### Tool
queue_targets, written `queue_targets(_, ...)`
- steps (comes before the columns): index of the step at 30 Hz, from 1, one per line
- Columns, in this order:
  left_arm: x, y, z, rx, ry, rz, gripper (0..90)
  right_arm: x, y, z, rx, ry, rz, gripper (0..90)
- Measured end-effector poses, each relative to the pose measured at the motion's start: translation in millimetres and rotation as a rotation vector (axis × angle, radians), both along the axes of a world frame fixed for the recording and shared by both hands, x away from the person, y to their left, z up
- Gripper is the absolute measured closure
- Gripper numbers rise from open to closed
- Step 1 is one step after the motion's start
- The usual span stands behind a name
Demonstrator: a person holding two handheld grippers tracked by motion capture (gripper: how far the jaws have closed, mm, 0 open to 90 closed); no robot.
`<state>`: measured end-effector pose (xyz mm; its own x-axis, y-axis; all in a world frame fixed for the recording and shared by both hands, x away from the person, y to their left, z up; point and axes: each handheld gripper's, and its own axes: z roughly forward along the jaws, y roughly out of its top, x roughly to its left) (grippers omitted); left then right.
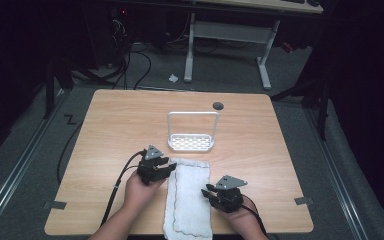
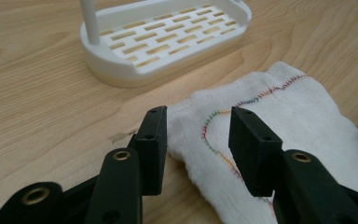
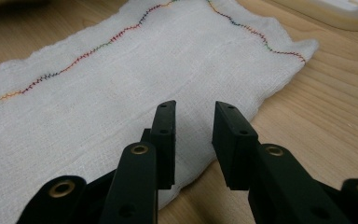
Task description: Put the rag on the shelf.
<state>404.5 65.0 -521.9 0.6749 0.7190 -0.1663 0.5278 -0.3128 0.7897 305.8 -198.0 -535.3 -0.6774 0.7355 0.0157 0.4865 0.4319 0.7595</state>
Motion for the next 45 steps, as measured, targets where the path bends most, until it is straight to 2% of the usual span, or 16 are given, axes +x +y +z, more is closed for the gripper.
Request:
queue_targets(3, 6.0, -8.4, -2.2, 0.036, 0.014, 0.002, 56.1, 0.6, -0.6, -0.1, 0.005, 0.004, 0.003, 70.1)
queue_targets(4, 10.6, -13.8, -4.9, 0.070, 0.032, 0.018, 56.1, 0.7, -0.7, -0.2, 0.006, 0.005, 0.004, 70.1)
queue_targets(6, 14.1, -16.9, -7.9, 0.083, 0.062, 0.025, 55.1, 0.9, -1.0, -0.2, 0.006, 0.004, 0.007, 70.1)
queue_targets(9, 11.3, -20.0, -8.0, 0.103, 0.050, 0.019, 54.9, 1.4, -1.6, -0.3, 0.007, 0.004, 0.013, 70.0)
queue_targets(11, 5.4, -22.5, -9.0, 0.129, 0.018, 0.007, 57.8, 1.6, -1.7, -0.3, 0.008, 0.006, 0.014, 70.0)
queue_targets(12, 2.3, -23.0, -10.1, 0.126, 0.005, 0.002, 60.4, 1.7, -1.8, -0.3, 0.008, 0.006, 0.015, 70.0)
queue_targets(17, -3.9, -21.1, -13.8, 0.063, 0.019, -0.004, 78.0, 2.1, -2.0, -0.4, 0.011, 0.009, 0.015, 69.8)
queue_targets(18, -3.9, -21.1, -13.8, 0.063, 0.019, -0.004, 79.2, 1.9, -1.9, -0.4, 0.011, 0.009, 0.014, 69.7)
queue_targets(19, -3.6, -16.7, -17.0, 0.010, 0.032, 0.002, 80.3, 1.9, -1.9, -0.5, 0.011, 0.008, 0.014, 69.7)
queue_targets(20, -2.4, -14.8, -17.3, -0.006, 0.047, 0.002, 81.3, 1.9, -2.0, -0.6, 0.012, 0.008, 0.014, 69.7)
queue_targets(25, -0.5, -11.0, -17.8, -0.036, 0.077, 0.005, 82.8, 2.6, -2.6, 0.9, 0.017, 0.010, 0.006, 68.0)
queue_targets(30, -3.0, -8.1, -17.1, -0.067, 0.059, 0.014, 83.1, 7.7, -9.4, 8.4, 0.071, -0.004, -0.064, 65.3)
queue_targets(33, -2.0, -4.6, -17.6, -0.104, 0.070, 0.015, 83.1, 16.6, -11.5, 13.0, 0.095, -0.003, -0.108, 62.9)
queue_targets(38, -0.1, -3.0, -18.2, -0.122, 0.086, 0.007, 83.0, 39.6, -3.2, 21.7, 0.078, -0.009, -0.149, 55.9)
queue_targets(40, -0.5, -3.2, -18.0, -0.121, 0.082, 0.005, 83.0, 52.3, 1.6, 19.0, 0.043, 0.015, -0.168, 50.4)
queue_targets(45, -0.2, -2.6, -18.4, -0.128, 0.091, -0.002, 82.8, 69.5, 3.5, 5.9, 0.011, 0.055, -0.207, 48.3)
